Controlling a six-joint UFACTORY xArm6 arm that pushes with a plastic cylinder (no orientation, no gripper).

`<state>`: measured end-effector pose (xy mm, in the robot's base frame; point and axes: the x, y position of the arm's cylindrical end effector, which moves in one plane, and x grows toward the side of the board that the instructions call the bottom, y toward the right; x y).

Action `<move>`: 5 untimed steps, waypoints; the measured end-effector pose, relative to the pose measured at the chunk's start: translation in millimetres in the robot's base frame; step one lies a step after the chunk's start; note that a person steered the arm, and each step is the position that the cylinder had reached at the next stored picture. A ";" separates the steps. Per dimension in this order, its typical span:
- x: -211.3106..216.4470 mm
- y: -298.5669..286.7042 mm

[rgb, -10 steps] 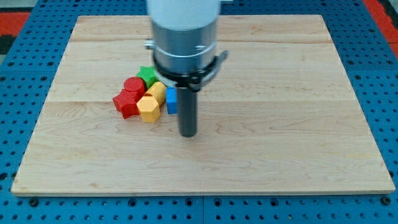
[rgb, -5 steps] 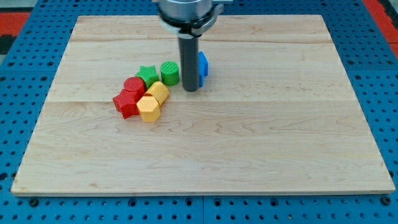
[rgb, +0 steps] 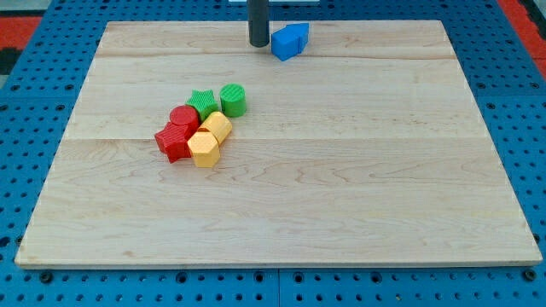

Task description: Place the blue cube below the blue triangle

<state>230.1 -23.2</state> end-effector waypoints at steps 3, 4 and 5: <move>-9.7 99.7; -9.8 132.0; -23.6 61.6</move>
<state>206.4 38.4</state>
